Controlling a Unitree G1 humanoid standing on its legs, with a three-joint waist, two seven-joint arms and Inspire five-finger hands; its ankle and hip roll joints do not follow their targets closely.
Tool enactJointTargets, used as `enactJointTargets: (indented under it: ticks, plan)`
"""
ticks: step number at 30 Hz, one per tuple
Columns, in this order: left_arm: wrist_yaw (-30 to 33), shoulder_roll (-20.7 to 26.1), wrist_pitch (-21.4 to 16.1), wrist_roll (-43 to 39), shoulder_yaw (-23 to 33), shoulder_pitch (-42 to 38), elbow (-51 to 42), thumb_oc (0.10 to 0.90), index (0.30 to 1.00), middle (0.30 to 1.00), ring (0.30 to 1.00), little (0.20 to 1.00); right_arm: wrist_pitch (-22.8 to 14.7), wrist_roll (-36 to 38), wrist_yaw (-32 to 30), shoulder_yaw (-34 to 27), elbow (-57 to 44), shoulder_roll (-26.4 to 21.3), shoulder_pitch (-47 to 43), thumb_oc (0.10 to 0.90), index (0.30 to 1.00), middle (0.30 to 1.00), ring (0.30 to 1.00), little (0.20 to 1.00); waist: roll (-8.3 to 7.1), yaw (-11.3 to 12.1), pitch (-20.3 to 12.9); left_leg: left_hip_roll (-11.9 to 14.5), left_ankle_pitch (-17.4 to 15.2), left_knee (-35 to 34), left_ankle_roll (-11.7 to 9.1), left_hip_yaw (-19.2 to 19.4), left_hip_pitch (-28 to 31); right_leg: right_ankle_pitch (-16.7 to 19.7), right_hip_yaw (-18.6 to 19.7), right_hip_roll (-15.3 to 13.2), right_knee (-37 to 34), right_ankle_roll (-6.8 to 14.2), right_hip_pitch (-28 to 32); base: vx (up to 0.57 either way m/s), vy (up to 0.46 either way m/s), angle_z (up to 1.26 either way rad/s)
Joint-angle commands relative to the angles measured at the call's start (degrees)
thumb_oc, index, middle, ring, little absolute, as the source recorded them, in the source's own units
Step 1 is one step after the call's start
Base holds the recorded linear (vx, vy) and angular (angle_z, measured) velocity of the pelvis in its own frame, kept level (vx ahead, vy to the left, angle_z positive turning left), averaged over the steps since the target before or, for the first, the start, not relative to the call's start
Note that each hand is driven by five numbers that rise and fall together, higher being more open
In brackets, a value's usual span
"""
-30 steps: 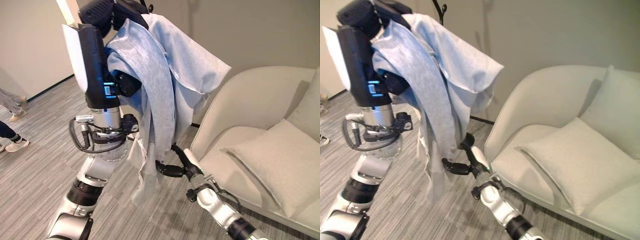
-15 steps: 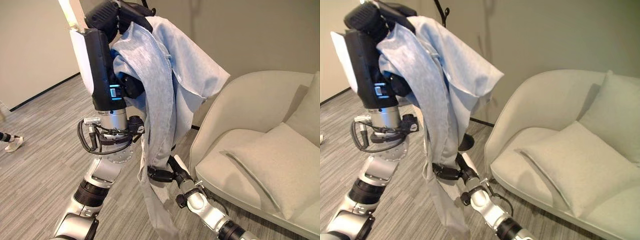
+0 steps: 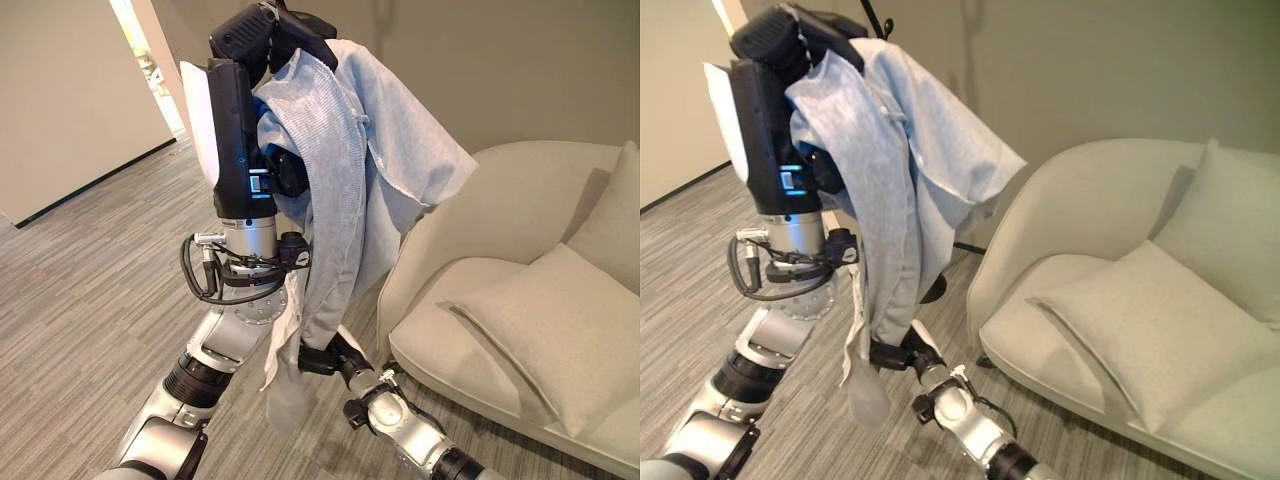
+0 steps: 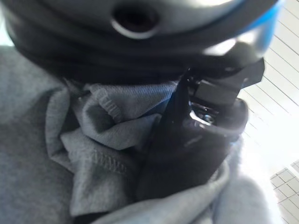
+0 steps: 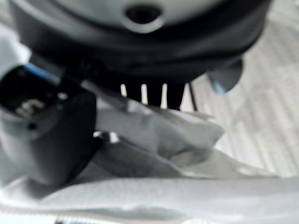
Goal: Hang the clothes on the sofa on the clothes rack.
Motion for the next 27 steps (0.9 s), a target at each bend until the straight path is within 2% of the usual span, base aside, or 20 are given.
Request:
enactJointTargets:
  ticks: [1, 6, 8, 9, 12, 13, 20, 21, 22, 23, 24, 26, 27]
  plan:
    - [3.4, 2.0, -1.2, 0.8, 4.6, -10.1, 1.3, 0.4, 0.3, 0.3, 0.3, 0.3, -6.3, 1.0, -2.6, -2.1, -3.3, 3.3, -3.7, 0.4, 0.3, 0.3, 0.3, 0.3, -2.72, 0.7, -1.6, 0.4, -8.2, 0.1, 1.7, 4.9, 1.7, -3.0, 1.2, -0.4, 5.5, -0.6, -1.6, 0.0, 0.0, 0.0]
    - [3.6, 4.9, -0.8, 2.0, 6.4, -8.0, 0.3, 0.4, 0.3, 0.3, 0.3, 0.3, -6.3, 0.9, -7.4, -12.6, -6.3, -1.9, 1.7, 0.4, 0.3, 0.3, 0.3, 0.3, -3.68, 0.4, -2.2, 0.1, -8.9, 0.1, 2.2, 5.5, 2.2, -2.2, 1.4, -0.6, 5.4, -0.2, -1.7, 0.03, 0.033, -0.01]
    - [3.6, 4.9, -0.8, 2.0, 6.3, -8.0, 0.3, 0.4, 0.3, 0.3, 0.3, 0.3, -6.2, 0.9, -7.4, -12.6, -6.4, -2.0, 1.7, 0.4, 0.3, 0.3, 0.3, 0.3, -3.67, 0.4, -2.2, 0.1, -8.9, 0.1, 2.2, 5.5, 2.2, -2.2, 1.5, -0.6, 5.4, -0.2, -1.7, 0.01, 0.028, -0.05]
    - [3.7, 7.0, -0.7, 3.1, 8.2, -6.3, -1.1, 0.4, 0.3, 0.3, 0.3, 0.3, -6.4, 0.9, -11.2, -21.6, -8.7, -5.3, 5.6, 0.4, 0.3, 0.3, 0.3, 0.3, -4.19, -0.2, -2.1, -0.1, -8.8, 0.1, 2.5, 5.6, 2.3, -1.6, 1.6, -0.7, 5.8, 0.0, -2.0, 0.03, 0.044, -0.07]
    - [3.6, 6.9, -0.6, 3.1, 8.1, -6.2, -1.2, 0.4, 0.3, 0.3, 0.3, 0.3, -6.2, 0.9, -11.2, -21.7, -9.0, -5.4, 5.9, 0.4, 0.3, 0.3, 0.3, 0.3, -4.11, 0.0, -2.4, -0.1, -9.2, 0.1, 2.5, 5.6, 2.4, -1.9, 1.7, -0.7, 5.7, 0.2, -1.9, 0.01, 0.015, -0.01]
    - [3.7, 8.2, -0.7, 3.4, 9.4, -4.8, -1.9, 0.4, 0.3, 0.3, 0.3, 0.3, -6.3, 1.5, -14.2, -28.3, -10.1, -6.9, 8.5, 0.4, 0.3, 0.3, 0.3, 0.3, -4.5, -0.4, -2.5, -0.2, -9.5, 0.1, 2.7, 5.7, 2.5, -1.6, 2.0, -0.6, 5.9, 0.3, -1.9, 0.02, 0.022, -0.05]
    - [3.7, 8.1, -0.7, 3.4, 9.4, -4.8, -1.9, 0.4, 0.3, 0.3, 0.3, 0.3, -6.2, 1.5, -14.2, -28.3, -10.2, -6.9, 8.5, 0.4, 0.3, 0.3, 0.3, 0.3, -4.48, -0.3, -2.6, -0.2, -9.5, 0.1, 2.7, 5.7, 2.5, -1.7, 2.0, -0.6, 5.9, 0.3, -2.0, 0.01, 0.017, -0.01]
    - [4.1, 11.5, -1.9, 5.0, 16.3, 0.5, -5.0, 0.4, 0.3, 0.3, 0.3, 0.3, -5.0, -5.6, -25.7, -48.1, -12.8, -11.1, 12.8, 0.4, 0.3, 0.3, 0.3, 0.3, -5.86, -1.2, -3.0, -1.0, -10.2, 0.1, 3.8, 5.7, 3.0, -0.5, 2.6, -0.8, 5.8, 0.7, -1.9, 0.08, 0.166, 0.0]
    - [4.2, 12.0, -2.2, 5.8, 18.2, 2.5, -5.8, 0.4, 0.3, 0.3, 0.3, 0.3, -3.5, -10.3, -28.6, -52.2, -15.1, -12.8, 13.3, 0.4, 0.3, 0.3, 0.3, 0.3, -6.2, -1.0, -3.3, -1.3, -11.1, 0.1, 4.2, 5.7, 3.4, -0.6, 3.0, -0.9, 5.6, 0.8, -1.7, 0.1, 0.17, 0.02]
    - [4.1, 11.9, -2.1, 5.8, 18.3, 2.7, -6.0, 0.4, 0.3, 0.3, 0.3, 0.3, -3.2, -10.6, -28.7, -52.3, -15.5, -12.7, 13.5, 0.4, 0.3, 0.3, 0.3, 0.3, -6.12, -0.8, -3.4, -1.3, -11.4, 0.1, 4.2, 5.7, 3.4, -0.7, 3.2, -0.9, 5.5, 1.0, -1.7, 0.07, 0.1, 0.07]
    - [4.4, 12.3, -2.5, 6.3, 19.8, 4.4, -6.4, 0.4, 0.3, 0.3, 0.3, 0.3, -2.1, -14.7, -32.0, -55.8, -17.1, -14.3, 13.0, 0.4, 0.3, 0.3, 0.3, 0.3, -6.52, -0.8, -3.4, -1.7, -11.5, 0.1, 4.6, 5.8, 3.6, -0.1, 3.3, -1.0, 5.7, 1.0, -1.9, 0.05, 0.056, -0.05]
    - [4.4, 12.2, -2.5, 6.3, 19.9, 4.6, -6.5, 0.4, 0.3, 0.3, 0.3, 0.3, -1.8, -15.0, -32.0, -55.8, -17.5, -14.2, 13.1, 0.4, 0.3, 0.3, 0.3, 0.3, -6.44, -0.7, -3.5, -1.7, -11.8, 0.1, 4.6, 5.8, 3.7, -0.2, 3.5, -1.1, 5.6, 1.1, -1.8, 0.03, 0.07, -0.24]
    - [4.9, 12.7, -2.8, 6.8, 22.0, 7.2, -6.9, 0.4, 0.3, 0.3, 0.3, 0.3, 0.2, -20.6, -36.3, -60.5, -20.2, -16.7, 11.8, 0.4, 0.3, 0.3, 0.3, 0.3, -7.13, -0.7, -3.4, -2.3, -12.0, 0.1, 5.2, 5.8, 3.8, 0.7, 3.9, -1.3, 5.6, 1.2, -2.0, 0.03, 0.091, -0.17]
